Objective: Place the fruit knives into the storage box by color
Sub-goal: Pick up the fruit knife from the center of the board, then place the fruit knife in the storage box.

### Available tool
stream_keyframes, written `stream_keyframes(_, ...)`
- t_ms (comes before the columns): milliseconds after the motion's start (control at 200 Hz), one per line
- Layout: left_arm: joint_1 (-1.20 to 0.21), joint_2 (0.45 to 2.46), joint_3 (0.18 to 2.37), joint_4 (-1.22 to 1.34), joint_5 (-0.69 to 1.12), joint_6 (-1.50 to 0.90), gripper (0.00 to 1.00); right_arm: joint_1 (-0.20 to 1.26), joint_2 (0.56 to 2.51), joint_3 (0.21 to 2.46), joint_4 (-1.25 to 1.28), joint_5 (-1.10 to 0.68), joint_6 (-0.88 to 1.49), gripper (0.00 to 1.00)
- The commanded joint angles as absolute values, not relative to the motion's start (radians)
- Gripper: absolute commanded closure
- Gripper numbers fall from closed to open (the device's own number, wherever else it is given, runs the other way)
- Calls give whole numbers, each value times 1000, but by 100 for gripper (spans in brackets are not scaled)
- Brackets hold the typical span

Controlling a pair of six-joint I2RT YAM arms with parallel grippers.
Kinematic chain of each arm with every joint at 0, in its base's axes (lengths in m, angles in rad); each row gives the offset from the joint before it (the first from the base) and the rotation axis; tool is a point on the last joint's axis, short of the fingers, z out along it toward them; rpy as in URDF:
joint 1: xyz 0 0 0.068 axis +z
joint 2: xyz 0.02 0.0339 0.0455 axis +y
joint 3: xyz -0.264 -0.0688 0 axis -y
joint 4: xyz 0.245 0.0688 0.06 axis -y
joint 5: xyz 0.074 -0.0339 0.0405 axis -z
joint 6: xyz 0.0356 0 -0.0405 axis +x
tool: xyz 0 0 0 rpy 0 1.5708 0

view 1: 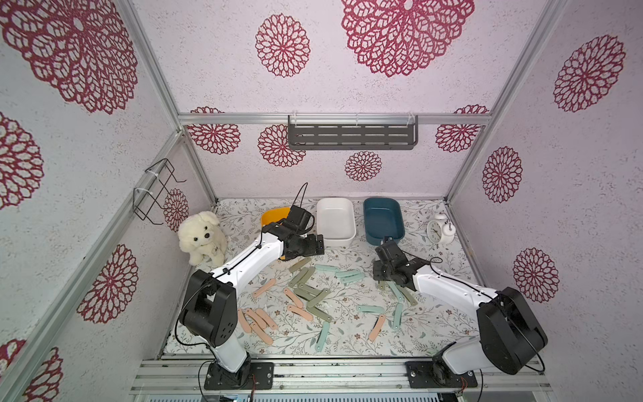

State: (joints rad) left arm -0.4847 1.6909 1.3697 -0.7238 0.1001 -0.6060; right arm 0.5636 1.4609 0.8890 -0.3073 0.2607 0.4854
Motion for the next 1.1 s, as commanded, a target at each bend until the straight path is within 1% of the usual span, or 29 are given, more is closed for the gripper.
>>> stream_keyframes(0, -493, 1692, 1400, -731, 89, -618, 3, 543, 1476, 965, -322, 288, 441, 92)
stream_keyframes(205, -493, 1696, 1414, -729, 90, -621, 3, 491, 1525, 1081, -324, 290, 386, 91)
stream_keyframes(405, -492, 1708, 1431, -733, 93, -624, 3, 402, 1635, 1243, -295, 293, 325, 91)
stream_keyframes(540, -492, 1722, 1446, -736, 91, -618, 3, 343, 1751, 1375, -278, 285, 293, 92)
stream_keyframes(760, -488, 1758, 1496, -762, 81, -596, 3, 289, 1969, 1595, -264, 294, 222, 91)
stream_keyframes(1096, -482, 1801, 1526, -771, 93, -596, 3, 252, 2316, 1950, -348, 256, 140, 91)
